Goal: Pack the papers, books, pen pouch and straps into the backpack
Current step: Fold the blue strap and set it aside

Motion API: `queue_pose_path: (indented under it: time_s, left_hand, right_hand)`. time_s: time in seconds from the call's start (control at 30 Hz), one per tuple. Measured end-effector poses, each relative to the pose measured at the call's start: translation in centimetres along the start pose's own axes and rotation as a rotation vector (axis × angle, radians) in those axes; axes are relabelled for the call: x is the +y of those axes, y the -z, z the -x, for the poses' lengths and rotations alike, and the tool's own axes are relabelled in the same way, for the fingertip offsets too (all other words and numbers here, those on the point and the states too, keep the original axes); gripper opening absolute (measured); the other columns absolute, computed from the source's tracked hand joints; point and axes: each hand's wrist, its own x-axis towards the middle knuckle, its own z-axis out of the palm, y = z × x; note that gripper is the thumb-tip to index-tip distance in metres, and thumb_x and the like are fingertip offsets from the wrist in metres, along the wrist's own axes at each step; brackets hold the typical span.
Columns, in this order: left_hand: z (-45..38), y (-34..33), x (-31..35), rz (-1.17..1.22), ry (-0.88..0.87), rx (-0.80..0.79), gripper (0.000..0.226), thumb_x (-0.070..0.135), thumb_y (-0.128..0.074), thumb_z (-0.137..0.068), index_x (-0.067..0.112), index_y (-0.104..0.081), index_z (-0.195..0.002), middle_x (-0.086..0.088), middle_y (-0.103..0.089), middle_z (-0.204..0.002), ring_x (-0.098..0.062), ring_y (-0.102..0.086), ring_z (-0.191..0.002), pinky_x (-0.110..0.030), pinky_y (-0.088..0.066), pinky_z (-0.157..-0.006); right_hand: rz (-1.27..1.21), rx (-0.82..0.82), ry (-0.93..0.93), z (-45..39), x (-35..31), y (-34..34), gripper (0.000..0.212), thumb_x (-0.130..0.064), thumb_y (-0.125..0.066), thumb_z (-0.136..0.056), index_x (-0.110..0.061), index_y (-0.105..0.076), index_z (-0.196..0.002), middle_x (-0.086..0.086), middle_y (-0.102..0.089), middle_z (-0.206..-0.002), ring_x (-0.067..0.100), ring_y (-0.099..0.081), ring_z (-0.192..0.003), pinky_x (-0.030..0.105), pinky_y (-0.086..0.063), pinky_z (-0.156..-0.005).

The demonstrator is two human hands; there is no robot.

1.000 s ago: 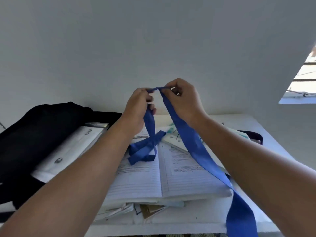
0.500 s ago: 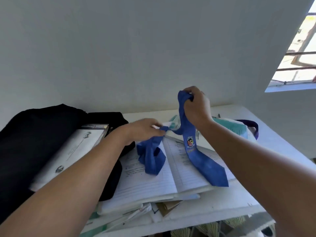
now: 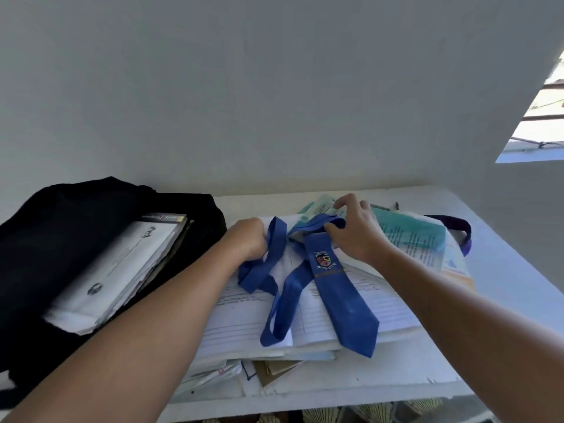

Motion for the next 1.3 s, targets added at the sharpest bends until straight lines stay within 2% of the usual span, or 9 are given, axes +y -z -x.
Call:
queue_pose_path:
  time_s: [0.1,0.27,0.4,0.57,0.73,0.8,0.9,1.07,1.3]
  left_hand:
    - [-0.4,0.2,-0.5,0.251,0.102,0.277,0.012,0.015,-0.050,-0.097,0.012,-0.053,-0.108,-0.011,-0.063,-0.106,-0.028,-0.060,-0.092,-0.034,-0.043,-0.065]
    - [-0.5,0.6,-1.0,0.244,0.122,0.201,0.054,0.037,-0.067,-0.092,0.016,-0.039,-0.133,-0.010,-0.056,-0.118,-0.027,-0.060,-0.099,-0.035,-0.049,-0.074]
    - [0.1,-0.3,-0.8,0.074,-0.014,-0.019,0.051,0.045,-0.077,-0.082,0.024,-0.052,-0.122,0.000,-0.059,-0.119,-0.022,-0.061,-0.105,-0.037,-0.053,-0.088]
    - [0.4,-1.1,-1.6,-0.047,-0.034,0.055,0.015,0.023,-0.065,-0.090,0.035,-0.059,-0.098,0.006,-0.068,-0.113,-0.017,-0.061,-0.099,-0.029,-0.045,-0.077]
    - [0.3,-1.8,-1.9,-0.076,-0.001,0.090,0.012,0.031,-0.060,-0.094,0.029,-0.060,-0.106,0.003,-0.067,-0.114,-0.022,-0.061,-0.105,-0.033,-0.048,-0.086]
    - [0.1,-1.6,-1.9,-0.054,0.015,0.064,0.014,0.030,-0.059,-0.094,0.029,-0.061,-0.107,0.005,-0.067,-0.116,-0.021,-0.061,-0.108,-0.034,-0.048,-0.091]
    - [-0.1,-1.2,-1.9,-0.014,0.034,0.032,0.015,0.030,-0.061,-0.095,0.029,-0.062,-0.110,0.006,-0.066,-0.118,-0.020,-0.061,-0.110,-0.034,-0.049,-0.094]
    - [0.2,-1.3,-1.9,0.111,0.062,0.028,0.020,0.037,-0.059,-0.093,0.029,-0.061,-0.111,0.004,-0.067,-0.114,-0.020,-0.062,-0.103,-0.035,-0.051,-0.090]
    - [3.6,0.1,-2.4,0.650,0.062,-0.056,0.065,0.030,-0.083,-0.083,0.026,-0.047,-0.137,-0.003,-0.068,-0.104,-0.017,-0.069,-0.092,-0.033,-0.056,-0.083]
  right_hand:
    - [-0.148,-0.214,0.063,0.3,-0.5,0.8,0.033,-0.034,-0.075,-0.093,-0.015,-0.051,-0.104,0.000,-0.056,-0.080,0.016,-0.049,-0.069,0.032,-0.040,-0.063]
    - [0.385,-0.882,0.208,1.4,-1.1,1.9,0.053,-0.051,-0.088,-0.077,-0.022,-0.065,-0.114,-0.004,-0.067,-0.100,0.015,-0.061,-0.088,0.035,-0.051,-0.085]
    - [0.453,-0.806,0.348,1.6,-1.5,0.6,0.032,-0.033,-0.083,-0.085,-0.024,-0.062,-0.108,-0.014,-0.059,-0.088,0.017,-0.060,-0.087,0.033,-0.050,-0.081]
    - [0.326,-0.835,0.336,0.7,-2.1,1.4,0.014,-0.018,-0.067,-0.096,-0.024,-0.065,-0.108,-0.009,-0.064,-0.096,0.013,-0.062,-0.084,0.030,-0.051,-0.078]
    - [-0.134,-0.221,0.063,-2.5,-1.4,2.1,0.018,-0.015,-0.052,-0.097,-0.026,-0.062,-0.106,0.007,-0.067,-0.096,0.027,-0.061,-0.081,0.034,-0.048,-0.064]
    - [0.053,-0.123,0.076,-2.8,-0.7,1.7,0.029,-0.022,-0.056,-0.098,-0.029,-0.057,-0.126,0.010,-0.059,-0.119,0.031,-0.057,-0.108,0.040,-0.052,-0.083]
    - [0.240,-0.143,0.194,-1.3,-0.5,1.2,0.053,-0.028,-0.064,-0.095,-0.036,-0.048,-0.145,0.008,-0.041,-0.132,0.030,-0.036,-0.128,0.044,-0.039,-0.106]
    - [0.304,-0.467,0.332,0.2,-0.3,-1.3,0.071,-0.053,-0.073,-0.089,-0.048,-0.039,-0.151,0.003,-0.042,-0.127,0.024,-0.037,-0.123,0.042,-0.040,-0.104]
    - [0.156,-0.391,0.262,-0.9,0.9,-2.6,0.020,-0.030,-0.074,-0.093,-0.028,-0.073,-0.113,-0.006,-0.061,-0.098,0.017,-0.058,-0.090,0.028,-0.040,-0.078]
